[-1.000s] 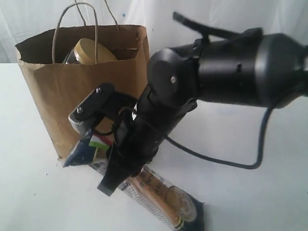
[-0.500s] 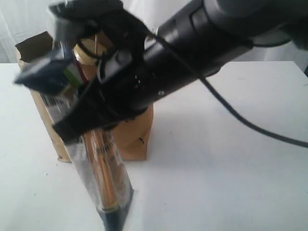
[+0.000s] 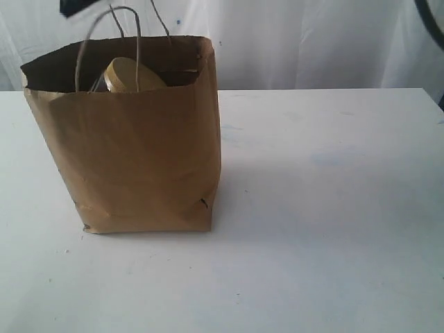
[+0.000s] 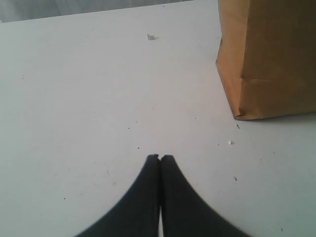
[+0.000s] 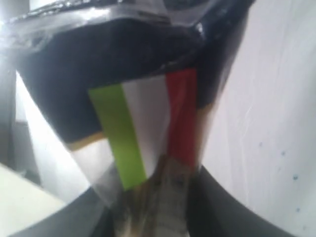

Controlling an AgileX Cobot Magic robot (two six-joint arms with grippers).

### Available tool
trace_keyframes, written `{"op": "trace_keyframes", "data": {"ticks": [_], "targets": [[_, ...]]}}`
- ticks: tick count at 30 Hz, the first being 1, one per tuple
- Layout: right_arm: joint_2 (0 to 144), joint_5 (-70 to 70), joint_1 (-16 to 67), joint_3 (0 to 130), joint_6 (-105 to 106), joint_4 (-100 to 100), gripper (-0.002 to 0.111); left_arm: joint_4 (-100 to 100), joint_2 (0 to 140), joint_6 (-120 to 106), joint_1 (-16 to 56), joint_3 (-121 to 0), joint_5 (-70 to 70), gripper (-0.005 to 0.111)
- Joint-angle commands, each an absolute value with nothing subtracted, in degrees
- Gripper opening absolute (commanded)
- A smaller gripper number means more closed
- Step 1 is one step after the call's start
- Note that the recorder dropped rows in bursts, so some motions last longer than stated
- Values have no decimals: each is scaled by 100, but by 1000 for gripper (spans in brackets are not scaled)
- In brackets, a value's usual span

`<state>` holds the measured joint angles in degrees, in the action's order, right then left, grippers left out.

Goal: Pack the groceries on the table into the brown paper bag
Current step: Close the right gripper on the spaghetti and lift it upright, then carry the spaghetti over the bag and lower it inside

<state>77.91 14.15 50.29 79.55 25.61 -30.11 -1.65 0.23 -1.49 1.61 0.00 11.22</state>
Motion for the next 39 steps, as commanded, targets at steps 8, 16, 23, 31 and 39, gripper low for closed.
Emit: {"op": "trace_keyframes", "data": {"ticks": [8, 16, 23, 31, 39], "targets": [[7665, 2641, 5020, 8064, 4162, -2994, 0, -166, 0, -153, 202, 0, 1120, 0], [7802, 2771, 4930, 8054, 4439, -3043, 0, -166, 0, -153, 202, 0, 1120, 0], [8500, 3039, 4339, 8054, 4132, -3043, 0, -166, 0, -153, 202, 0, 1120, 0], [8774, 3415, 4327, 8054, 3174, -2848, 0, -166, 0, -153, 202, 0, 1120, 0], [9010, 3434, 4327, 8054, 2065, -2102, 0, -166, 0, -153, 202, 0, 1120, 0]]}}
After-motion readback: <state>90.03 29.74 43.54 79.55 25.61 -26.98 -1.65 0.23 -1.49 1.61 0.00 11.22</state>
